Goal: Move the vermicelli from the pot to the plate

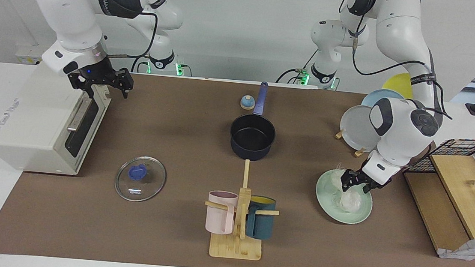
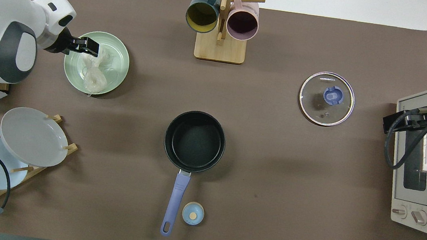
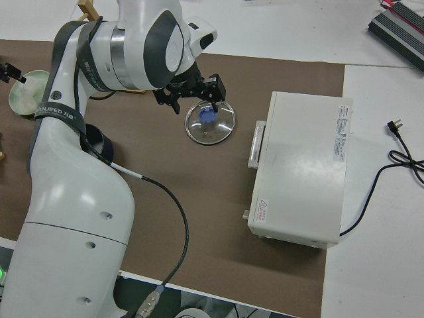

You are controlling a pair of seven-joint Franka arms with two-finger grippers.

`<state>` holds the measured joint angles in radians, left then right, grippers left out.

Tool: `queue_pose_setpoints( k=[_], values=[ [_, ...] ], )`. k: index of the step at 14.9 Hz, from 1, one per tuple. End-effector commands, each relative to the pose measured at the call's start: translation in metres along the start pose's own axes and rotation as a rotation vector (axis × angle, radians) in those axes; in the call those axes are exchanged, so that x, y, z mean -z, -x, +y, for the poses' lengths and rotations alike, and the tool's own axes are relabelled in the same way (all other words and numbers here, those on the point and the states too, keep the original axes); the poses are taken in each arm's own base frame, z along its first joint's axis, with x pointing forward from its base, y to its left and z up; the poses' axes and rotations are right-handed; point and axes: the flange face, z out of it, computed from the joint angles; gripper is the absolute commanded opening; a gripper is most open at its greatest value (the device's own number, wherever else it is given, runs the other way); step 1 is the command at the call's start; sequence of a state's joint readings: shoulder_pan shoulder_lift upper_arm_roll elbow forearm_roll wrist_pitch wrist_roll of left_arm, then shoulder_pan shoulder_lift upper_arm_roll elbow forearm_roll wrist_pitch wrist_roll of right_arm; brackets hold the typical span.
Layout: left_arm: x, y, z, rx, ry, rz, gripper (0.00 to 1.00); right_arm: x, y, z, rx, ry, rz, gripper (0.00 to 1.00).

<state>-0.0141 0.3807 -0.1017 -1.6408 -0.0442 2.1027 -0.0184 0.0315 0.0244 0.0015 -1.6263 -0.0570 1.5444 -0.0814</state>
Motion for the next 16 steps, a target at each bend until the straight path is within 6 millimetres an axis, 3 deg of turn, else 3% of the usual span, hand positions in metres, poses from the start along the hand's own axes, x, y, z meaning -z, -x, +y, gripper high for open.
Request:
queue_pose_setpoints(
  k=[1, 4, 6, 8, 11, 16],
  values=[
    [0.088, 0.011, 0.002, -0.003, -0.039, -0.03, 1.0, 0.008, 0.005, 0.006, -0.031, -0.017, -0.019, 1.0],
    [0.173, 0.045, -0.001, 0.033, -0.064, -0.013, 1.0, 0.01, 0.007, 0.009, -0.041, -0.02, -0.01, 1.0],
    [0.208, 0.072, 0.001, 0.044, -0.072, -0.043, 1.0, 0.01, 0.007, 0.018, -0.069, -0.022, -0.004, 1.0],
    [0.219, 0.096, 0.004, 0.074, -0.08, -0.083, 1.0, 0.009, 0.007, 0.018, -0.067, -0.022, -0.006, 1.0],
    [0.205, 0.117, 0.011, 0.081, -0.088, -0.111, 1.0, 0.009, 0.006, 0.018, -0.072, -0.024, -0.003, 1.0],
    [0.213, 0.106, 0.019, 0.073, -0.077, -0.113, 1.0, 0.007, 0.006, 0.017, -0.072, -0.022, -0.006, 1.0]
  ],
)
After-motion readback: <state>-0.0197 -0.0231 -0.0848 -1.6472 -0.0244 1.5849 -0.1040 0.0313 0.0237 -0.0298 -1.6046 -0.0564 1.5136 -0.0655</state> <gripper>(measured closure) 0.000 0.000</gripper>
